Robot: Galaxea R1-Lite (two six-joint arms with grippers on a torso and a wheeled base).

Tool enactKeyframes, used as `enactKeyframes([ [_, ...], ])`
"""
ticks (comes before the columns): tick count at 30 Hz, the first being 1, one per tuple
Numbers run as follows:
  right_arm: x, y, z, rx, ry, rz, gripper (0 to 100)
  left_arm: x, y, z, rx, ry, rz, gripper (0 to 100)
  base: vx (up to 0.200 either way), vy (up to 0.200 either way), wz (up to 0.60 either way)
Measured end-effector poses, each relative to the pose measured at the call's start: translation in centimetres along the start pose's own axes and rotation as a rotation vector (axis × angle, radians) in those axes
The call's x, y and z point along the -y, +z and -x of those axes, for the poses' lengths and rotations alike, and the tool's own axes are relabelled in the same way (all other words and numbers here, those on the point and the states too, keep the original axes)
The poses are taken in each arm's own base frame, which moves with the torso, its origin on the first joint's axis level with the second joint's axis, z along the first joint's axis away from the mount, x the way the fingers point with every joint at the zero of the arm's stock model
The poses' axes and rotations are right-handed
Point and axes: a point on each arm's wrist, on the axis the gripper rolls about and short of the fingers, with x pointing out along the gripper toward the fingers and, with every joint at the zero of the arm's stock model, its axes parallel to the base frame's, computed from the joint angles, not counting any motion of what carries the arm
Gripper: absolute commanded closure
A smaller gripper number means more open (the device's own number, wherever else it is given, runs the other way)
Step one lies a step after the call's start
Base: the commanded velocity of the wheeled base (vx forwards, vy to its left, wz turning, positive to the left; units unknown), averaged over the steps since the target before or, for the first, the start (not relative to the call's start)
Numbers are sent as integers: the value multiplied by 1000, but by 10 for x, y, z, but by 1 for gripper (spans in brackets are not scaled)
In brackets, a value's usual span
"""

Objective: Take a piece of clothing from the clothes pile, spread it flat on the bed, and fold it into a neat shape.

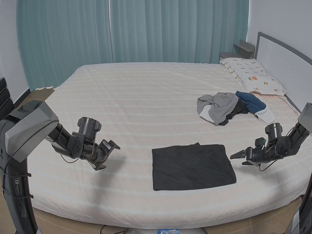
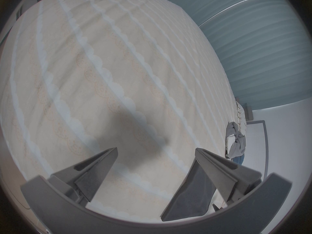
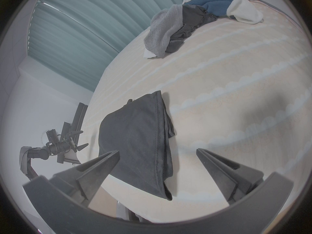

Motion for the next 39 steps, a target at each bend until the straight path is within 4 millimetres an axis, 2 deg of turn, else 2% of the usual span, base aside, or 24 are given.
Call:
enactKeyframes([
  [13, -1, 5, -5, 53, 11, -32, 0, 5, -1, 0, 4, -17, -3, 0, 0, 0, 0],
  [21, -7, 13, -12, 169, 19, -48, 0, 12, -9, -1, -10, -26, -22, 0, 0, -200, 0],
  [33, -7, 10, -20, 159, 19, -85, 0, 18, -14, -3, -16, -39, -38, 0, 0, -200, 0],
  [39, -13, 11, -23, 168, 40, -123, 0, 20, -13, -3, -12, -46, -36, 0, 0, 0, 0],
])
